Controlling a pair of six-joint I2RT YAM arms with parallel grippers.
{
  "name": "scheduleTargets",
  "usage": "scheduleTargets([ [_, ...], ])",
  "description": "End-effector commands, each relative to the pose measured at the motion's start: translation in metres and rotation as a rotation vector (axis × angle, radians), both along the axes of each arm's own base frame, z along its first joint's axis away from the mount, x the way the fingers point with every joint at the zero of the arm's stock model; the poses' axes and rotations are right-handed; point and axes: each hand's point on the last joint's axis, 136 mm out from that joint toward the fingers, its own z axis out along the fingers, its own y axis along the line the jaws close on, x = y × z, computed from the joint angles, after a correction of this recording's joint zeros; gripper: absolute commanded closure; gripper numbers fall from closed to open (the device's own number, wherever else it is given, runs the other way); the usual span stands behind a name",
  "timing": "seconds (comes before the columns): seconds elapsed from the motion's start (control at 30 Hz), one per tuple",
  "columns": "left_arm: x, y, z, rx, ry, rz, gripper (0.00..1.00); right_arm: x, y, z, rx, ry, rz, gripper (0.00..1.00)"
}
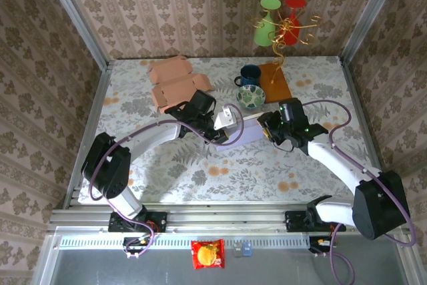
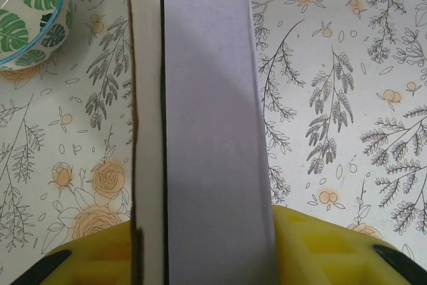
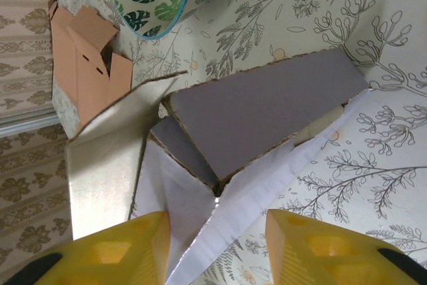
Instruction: Fold the paper box
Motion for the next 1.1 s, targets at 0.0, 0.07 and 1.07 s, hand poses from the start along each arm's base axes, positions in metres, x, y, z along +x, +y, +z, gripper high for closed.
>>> scheduleTargets([
  [0.0,-0.001,-0.003,0.005,-0.012,0.013,-0.022,0.61,-0.001,-0.003,-0.011,-0.031,0.052,-0.03,0.62],
  [0.07,-0.001,-0.003,0.005,-0.013,0.01,-0.024,0.61,-0.004,-0.005,-0.015,-0.04,0.072,-0.035,0.65],
  [1.07,-0.005,-0.002,0.009,-0.005,-0.029,-0.048,0.58,-0.025,-0.013,-0.033,-0.118,0.257,-0.04,0.82],
])
